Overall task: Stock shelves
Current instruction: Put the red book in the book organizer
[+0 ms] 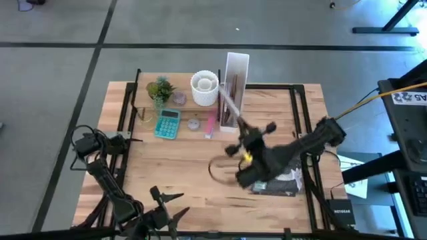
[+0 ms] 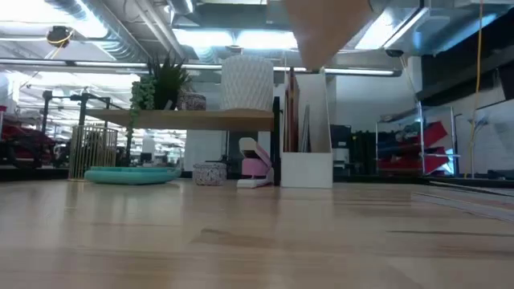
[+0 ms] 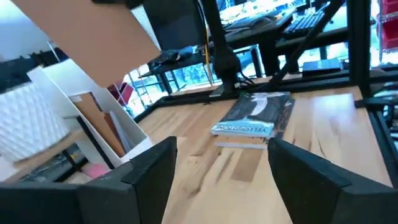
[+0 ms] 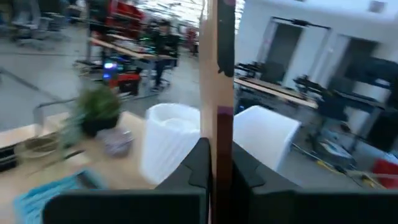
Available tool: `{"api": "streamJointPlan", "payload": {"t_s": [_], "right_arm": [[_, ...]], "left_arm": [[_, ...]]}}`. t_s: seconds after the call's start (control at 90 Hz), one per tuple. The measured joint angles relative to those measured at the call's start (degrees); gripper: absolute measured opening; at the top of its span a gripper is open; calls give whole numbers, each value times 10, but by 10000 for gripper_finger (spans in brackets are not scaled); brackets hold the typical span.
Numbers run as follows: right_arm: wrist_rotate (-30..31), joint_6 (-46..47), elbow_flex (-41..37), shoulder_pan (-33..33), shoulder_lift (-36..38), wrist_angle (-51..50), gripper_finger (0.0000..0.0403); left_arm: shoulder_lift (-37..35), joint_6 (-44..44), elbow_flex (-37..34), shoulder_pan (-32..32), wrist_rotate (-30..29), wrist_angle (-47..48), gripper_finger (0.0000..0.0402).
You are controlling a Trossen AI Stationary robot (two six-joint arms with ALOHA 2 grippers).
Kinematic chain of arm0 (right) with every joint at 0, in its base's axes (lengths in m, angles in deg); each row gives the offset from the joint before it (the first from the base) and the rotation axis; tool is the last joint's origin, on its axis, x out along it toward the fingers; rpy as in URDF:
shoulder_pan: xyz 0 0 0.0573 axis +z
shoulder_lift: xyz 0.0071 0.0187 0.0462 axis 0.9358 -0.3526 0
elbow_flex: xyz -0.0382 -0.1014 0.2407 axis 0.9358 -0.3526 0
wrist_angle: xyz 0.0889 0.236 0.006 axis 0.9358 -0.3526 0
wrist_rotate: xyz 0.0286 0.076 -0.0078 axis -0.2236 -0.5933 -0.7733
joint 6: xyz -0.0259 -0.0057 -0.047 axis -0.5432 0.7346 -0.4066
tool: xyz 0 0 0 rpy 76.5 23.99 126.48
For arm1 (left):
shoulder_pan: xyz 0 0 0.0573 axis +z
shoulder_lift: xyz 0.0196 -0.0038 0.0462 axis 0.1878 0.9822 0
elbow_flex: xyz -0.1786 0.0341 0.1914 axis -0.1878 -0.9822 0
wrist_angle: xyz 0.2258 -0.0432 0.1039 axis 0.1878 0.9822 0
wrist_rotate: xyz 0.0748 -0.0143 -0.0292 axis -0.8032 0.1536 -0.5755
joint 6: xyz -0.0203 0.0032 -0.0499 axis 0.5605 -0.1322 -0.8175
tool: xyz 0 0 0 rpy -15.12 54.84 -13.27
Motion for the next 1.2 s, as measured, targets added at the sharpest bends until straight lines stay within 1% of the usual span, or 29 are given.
{"api": "streamJointPlan", "payload": {"t_s": [0.133, 0.233, 0.389, 0.567, 0.8, 0.889, 0.989, 1.067, 1.2], "right_arm": [[0, 1, -3, -38, -1, 8, 0], [-1, 8, -28, -59, -7, 26, 0], [-2, 30, -88, -91, -6, 98, 0], [-2, 28, -148, -122, -6, 215, 0], [-2, 29, -211, -132, -7, 283, 0], [-2, 32, -219, -132, -7, 300, 0], [-2, 30, -223, -134, -7, 347, 0], [-1, 28, -223, -144, -7, 380, 0], [-1, 27, -223, -169, -12, 395, 1]], "left_arm": [[2, -19, 0, 9, 23, 12, 235], [2, -27, 0, 12, 41, 16, 235], [2, -32, 0, 14, 48, 16, 235], [2, -29, 0, 14, 52, 16, 235], [2, -29, 0, 14, 61, 16, 235], [2, -30, 0, 15, 61, 16, 235], [2, -30, 0, 17, 63, 16, 235], [2, -31, 0, 18, 63, 14, 235], [2, -37, 0, 21, 65, 14, 235]]}}
